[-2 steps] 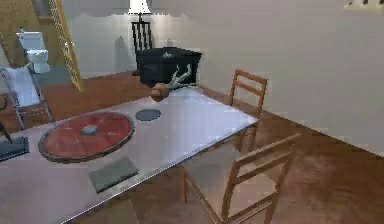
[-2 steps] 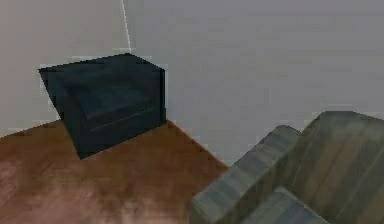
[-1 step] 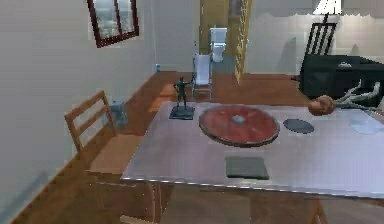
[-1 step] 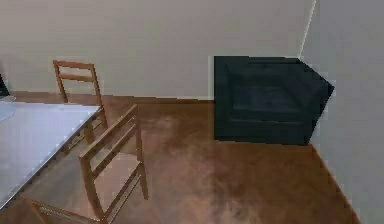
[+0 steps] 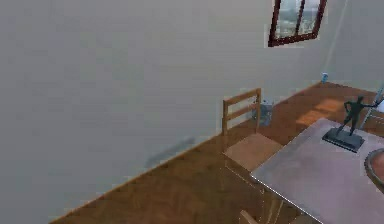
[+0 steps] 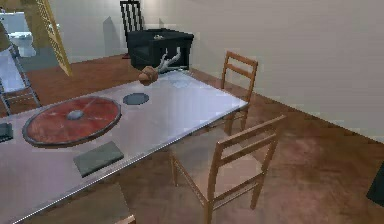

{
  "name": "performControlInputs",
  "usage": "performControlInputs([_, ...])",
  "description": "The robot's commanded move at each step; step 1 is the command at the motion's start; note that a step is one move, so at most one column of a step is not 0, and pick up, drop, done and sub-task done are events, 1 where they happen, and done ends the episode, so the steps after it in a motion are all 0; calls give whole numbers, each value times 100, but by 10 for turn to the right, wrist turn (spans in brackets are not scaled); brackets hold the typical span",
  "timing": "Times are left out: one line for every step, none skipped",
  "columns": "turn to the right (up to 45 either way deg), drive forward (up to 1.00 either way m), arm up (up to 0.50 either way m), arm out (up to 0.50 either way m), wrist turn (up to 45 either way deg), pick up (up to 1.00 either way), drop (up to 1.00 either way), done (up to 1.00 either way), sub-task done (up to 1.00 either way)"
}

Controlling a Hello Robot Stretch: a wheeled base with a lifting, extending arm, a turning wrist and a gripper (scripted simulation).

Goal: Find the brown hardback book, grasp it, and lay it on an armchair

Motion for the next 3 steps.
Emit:
performControlInputs([-240,0,0,0,0,0,0,0,0])
performControlInputs([0,0,50,0,0,0,0,0,0])
performControlInputs([0,0,28,0,0,0,0,0,0])
